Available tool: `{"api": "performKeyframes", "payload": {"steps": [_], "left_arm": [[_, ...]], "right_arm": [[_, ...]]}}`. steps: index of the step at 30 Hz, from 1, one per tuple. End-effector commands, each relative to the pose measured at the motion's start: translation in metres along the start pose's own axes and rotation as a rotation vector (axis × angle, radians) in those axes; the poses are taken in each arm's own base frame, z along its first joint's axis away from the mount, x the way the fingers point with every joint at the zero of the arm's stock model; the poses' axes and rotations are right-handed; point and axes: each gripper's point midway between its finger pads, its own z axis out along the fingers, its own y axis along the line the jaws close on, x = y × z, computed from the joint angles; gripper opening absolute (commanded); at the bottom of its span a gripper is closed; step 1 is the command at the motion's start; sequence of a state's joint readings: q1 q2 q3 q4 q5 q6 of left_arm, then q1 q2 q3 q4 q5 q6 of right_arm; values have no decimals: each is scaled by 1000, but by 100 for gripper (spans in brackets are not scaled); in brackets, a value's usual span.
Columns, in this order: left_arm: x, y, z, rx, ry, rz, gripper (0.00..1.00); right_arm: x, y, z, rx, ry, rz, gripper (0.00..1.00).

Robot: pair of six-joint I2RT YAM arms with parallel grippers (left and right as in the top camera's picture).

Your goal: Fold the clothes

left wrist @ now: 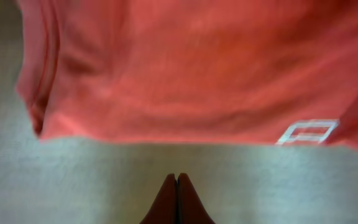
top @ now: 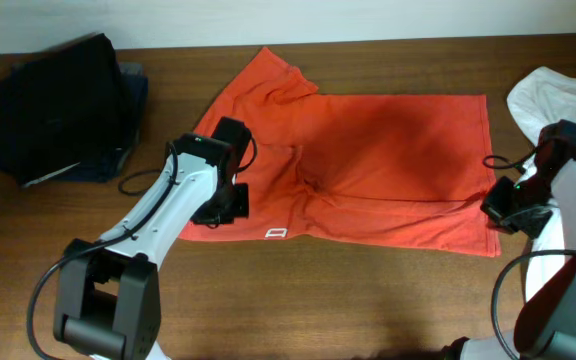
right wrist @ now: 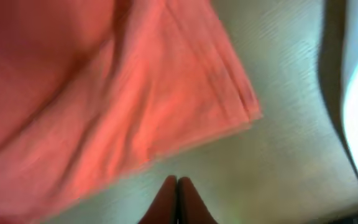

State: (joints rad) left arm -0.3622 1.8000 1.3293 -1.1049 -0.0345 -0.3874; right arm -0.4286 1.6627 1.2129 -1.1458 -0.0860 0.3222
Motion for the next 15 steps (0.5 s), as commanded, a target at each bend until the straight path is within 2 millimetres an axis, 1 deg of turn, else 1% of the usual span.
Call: {"api": "performKeyframes", "payload": {"steps": [1, 2, 3, 5, 6, 7, 8, 9, 10, 11, 13, 14, 15], "left_arm": [[-5, 8, 1, -28, -21, -24, 0], [-10, 27, 3, -120, -55, -79, 0], [-13, 35, 9, -114, -58, -115, 0], [-14, 47, 18, -100, -52, -158, 0], [-13, 57, 26, -102, -46, -190, 1], [-6, 68, 37, -108, -24, -223, 0], [0, 72, 49, -86, -10, -246, 0], [3, 71, 64, -47, -19, -262, 0], [3, 70, 73, -36, -40, -264, 1], [2, 70, 79, -31, -57, -265, 1], [2, 70, 80, -31, -59, -267, 0], [6, 72, 81, -39, -46, -266, 1], [14, 82, 81, -96, -26, -264, 1]], "right_arm": [[19, -17, 44, 60, 51, 29, 4], [23, -23, 60, 72, 39, 28, 4], [24, -30, 67, 106, 26, 28, 4], [22, -36, 67, 139, 12, 29, 4], [18, -37, 67, 150, -3, 34, 4], [15, -38, 67, 154, -18, 34, 4], [12, -37, 67, 150, -29, 37, 4], [9, -36, 67, 146, -41, 36, 4], [9, -36, 68, 146, -41, 36, 4], [9, -36, 69, 148, -39, 36, 4], [8, -41, 72, 169, -54, 37, 4], [11, -42, 78, 170, -54, 36, 4], [14, -47, 85, 182, -62, 38, 4]]}}
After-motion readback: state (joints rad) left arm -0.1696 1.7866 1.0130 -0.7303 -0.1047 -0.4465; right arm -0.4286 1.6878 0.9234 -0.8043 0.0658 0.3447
